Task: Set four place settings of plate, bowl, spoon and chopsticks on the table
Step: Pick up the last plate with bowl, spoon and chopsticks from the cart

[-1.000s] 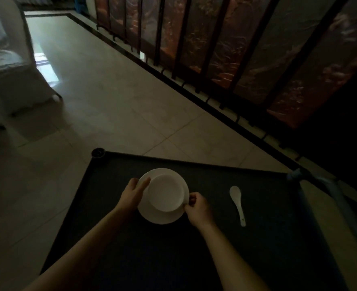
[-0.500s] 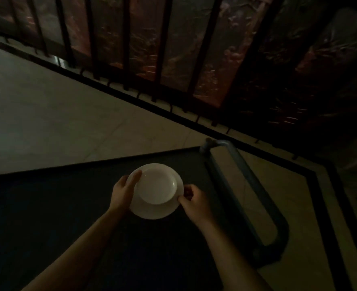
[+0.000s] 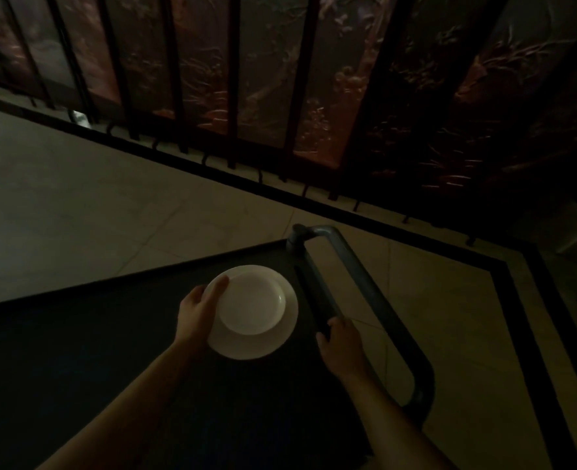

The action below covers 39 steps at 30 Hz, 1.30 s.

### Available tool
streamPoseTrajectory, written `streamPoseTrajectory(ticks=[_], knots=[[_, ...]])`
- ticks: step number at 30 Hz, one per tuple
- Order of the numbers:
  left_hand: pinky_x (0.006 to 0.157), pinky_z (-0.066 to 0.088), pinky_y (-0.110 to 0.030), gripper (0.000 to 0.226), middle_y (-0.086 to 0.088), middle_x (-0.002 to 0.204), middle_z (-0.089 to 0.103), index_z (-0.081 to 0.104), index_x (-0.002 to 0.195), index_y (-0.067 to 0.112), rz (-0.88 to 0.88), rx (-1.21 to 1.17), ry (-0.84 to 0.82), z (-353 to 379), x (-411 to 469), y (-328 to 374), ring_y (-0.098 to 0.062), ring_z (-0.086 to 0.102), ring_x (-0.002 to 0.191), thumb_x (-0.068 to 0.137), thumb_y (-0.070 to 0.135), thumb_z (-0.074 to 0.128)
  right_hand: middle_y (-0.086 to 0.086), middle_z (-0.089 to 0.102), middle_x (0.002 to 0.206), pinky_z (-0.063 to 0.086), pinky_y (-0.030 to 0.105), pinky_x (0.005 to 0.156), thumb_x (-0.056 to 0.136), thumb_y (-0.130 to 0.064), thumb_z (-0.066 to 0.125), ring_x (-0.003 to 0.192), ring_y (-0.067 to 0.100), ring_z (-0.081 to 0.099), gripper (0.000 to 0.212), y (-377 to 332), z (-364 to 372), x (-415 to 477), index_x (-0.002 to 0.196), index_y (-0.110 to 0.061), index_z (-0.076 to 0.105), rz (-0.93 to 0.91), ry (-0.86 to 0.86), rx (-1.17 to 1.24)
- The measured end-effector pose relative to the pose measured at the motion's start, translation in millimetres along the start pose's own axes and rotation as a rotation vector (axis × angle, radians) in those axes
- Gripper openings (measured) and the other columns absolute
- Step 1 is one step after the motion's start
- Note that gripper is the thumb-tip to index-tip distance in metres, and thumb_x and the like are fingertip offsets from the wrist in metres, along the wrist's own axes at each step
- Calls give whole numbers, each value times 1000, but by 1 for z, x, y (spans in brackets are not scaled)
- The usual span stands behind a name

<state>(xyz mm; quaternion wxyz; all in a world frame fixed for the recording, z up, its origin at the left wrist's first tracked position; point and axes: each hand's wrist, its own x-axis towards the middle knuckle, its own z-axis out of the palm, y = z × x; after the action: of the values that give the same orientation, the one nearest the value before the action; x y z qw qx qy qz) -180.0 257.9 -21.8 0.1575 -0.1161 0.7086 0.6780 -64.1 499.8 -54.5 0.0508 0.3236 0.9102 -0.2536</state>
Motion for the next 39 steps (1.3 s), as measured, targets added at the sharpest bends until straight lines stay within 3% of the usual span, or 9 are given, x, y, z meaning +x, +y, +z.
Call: streamPoseTrajectory(ticks=[6,11,14,17,21,25,29,34,39], knots=[[65,51,-36,61,1,103,68,61,105,38,35,14,33,-1,5,2,-22,68,91,60,78,66,10,52,136,47,33,97,97,-32,55,123,25,51,45,-4,7,28,135,-9,49,-33,-19,-233],[71,53,-42,53,0,106,67,59,106,38,23,-15,80,-7,10,3,-23,67,93,66,73,67,10,64,108,46,27,70,96,-25,53,93,21,62,20,-6,6,39,105,-8,59,-7,-63,-212],[76,53,-46,55,-2,109,66,60,111,34,23,-37,135,-17,10,4,-25,65,95,69,70,66,9,65,99,47,28,67,95,-27,56,82,18,61,16,-8,9,44,95,-11,55,45,-82,-84],[86,52,-56,55,-3,109,67,61,109,37,10,-80,208,-36,5,6,-28,65,97,66,71,68,12,65,104,56,36,73,96,-18,56,86,22,66,17,-15,17,48,109,-7,53,97,-132,127],[86,52,-56,45,-2,107,66,61,96,42,13,-107,314,-73,-9,3,-28,65,96,64,72,68,11,61,112,48,34,73,96,-24,57,90,21,59,31,-35,35,50,121,-7,52,137,-195,239],[82,52,-52,53,-2,107,65,60,96,41,14,-135,425,-113,-29,-1,-27,64,96,57,76,67,-3,59,87,45,28,58,91,-39,63,75,11,59,25,-75,59,42,106,-20,59,133,-254,385],[80,53,-50,60,-2,107,65,59,101,39,-10,-173,529,-149,-51,-6,-27,64,95,55,77,67,-1,66,87,56,32,64,88,-45,65,76,14,67,19,-120,84,31,90,-27,60,34,-416,322],[86,52,-55,55,-4,109,64,60,106,33,-26,-198,613,-183,-73,-12,-28,64,97,66,70,67,-4,63,82,46,24,49,84,-49,69,68,9,64,25,-166,113,14,84,-29,54,-108,-440,172],[87,53,-56,46,-5,107,66,61,101,33,-35,-217,656,-207,-86,-17,-29,66,96,70,67,67,1,59,86,53,29,54,84,-42,71,68,13,63,30,-184,130,11,102,-23,56,-121,-343,-72]])
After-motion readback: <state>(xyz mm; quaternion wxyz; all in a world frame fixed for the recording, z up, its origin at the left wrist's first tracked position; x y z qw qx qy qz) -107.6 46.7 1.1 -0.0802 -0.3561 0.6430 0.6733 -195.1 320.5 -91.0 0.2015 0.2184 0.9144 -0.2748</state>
